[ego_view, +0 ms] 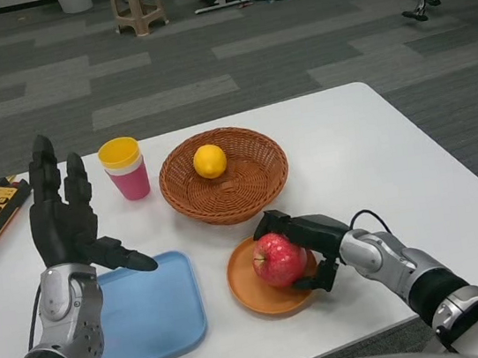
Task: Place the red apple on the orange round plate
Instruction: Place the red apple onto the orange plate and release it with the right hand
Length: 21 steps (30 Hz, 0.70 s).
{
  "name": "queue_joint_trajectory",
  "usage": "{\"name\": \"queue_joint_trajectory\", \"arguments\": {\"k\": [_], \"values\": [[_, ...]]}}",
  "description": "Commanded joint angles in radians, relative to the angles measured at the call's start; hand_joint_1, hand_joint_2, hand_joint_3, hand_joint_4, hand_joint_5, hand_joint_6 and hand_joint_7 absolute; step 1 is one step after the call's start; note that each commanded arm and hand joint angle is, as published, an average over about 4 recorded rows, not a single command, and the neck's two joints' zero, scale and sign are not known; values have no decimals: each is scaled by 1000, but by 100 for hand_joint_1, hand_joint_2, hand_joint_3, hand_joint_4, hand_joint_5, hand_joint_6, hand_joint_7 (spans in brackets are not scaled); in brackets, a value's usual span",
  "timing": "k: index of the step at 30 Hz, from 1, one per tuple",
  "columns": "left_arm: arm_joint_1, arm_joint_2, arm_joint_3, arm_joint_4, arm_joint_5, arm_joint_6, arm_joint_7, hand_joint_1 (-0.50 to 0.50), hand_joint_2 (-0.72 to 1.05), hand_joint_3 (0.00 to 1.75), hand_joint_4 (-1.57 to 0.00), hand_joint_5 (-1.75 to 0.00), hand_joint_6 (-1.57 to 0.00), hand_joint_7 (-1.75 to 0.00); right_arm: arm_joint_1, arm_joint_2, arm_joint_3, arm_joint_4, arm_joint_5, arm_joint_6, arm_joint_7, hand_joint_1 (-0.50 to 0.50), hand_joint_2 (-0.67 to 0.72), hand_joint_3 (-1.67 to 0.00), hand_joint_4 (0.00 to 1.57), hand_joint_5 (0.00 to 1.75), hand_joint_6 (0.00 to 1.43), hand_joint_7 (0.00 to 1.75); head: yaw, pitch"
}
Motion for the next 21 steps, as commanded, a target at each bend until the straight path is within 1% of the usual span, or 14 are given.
{"name": "queue_joint_trajectory", "arguments": {"k": [1,2,3,4,7,9,10,11,14,19,21], "values": [[16,11,2,-6,-7,-6,4,-50,-64,9,0,0,0,0,1,-7,4,3,-1,14,11,-46,-53,-147,0,0,0,47,0,0],[15,11,2,-6,-7,-6,4,-50,-64,9,0,0,0,0,1,-8,4,0,-1,14,12,-46,-54,-143,0,0,0,31,0,0],[15,11,2,-6,-7,-6,4,-50,-64,9,0,0,0,0,2,-8,3,-2,-1,14,13,-46,-54,-139,0,0,0,23,0,0],[15,11,2,-6,-7,-6,4,-50,-64,9,0,0,0,0,3,-9,2,-5,-1,14,13,-45,-54,-129,0,0,0,19,1,1],[16,11,2,-6,-7,-6,4,-50,-64,9,0,0,0,0,5,-9,-1,-13,-1,14,14,-42,-54,-111,0,0,0,10,0,0],[15,11,2,-6,-7,-6,4,-50,-64,9,0,0,0,0,6,-10,-4,-17,-1,11,13,-42,-53,-101,0,0,0,5,-1,-1],[15,10,2,-6,-7,-6,4,-50,-64,9,0,0,0,0,7,-10,-5,-19,-1,11,13,-42,-51,-95,0,0,0,3,-1,-2],[15,10,2,-6,-7,-6,4,-50,-64,9,0,0,0,0,7,-10,-7,-21,-1,10,13,-42,-49,-85,0,0,0,2,-1,-1],[16,9,2,-6,-7,-6,4,-50,-64,9,0,0,0,0,8,-12,-12,-29,-1,10,14,-42,-45,-67,0,0,0,0,0,-1],[15,9,2,-6,-7,-6,4,-50,-64,9,0,0,0,0,11,-12,-23,-43,1,9,13,-42,-35,-52,0,0,0,0,0,-2],[15,9,2,-6,-7,-6,4,-50,-64,9,0,0,0,0,13,-12,-31,-49,1,8,13,-42,-35,-44,0,0,0,0,0,-3]]}}
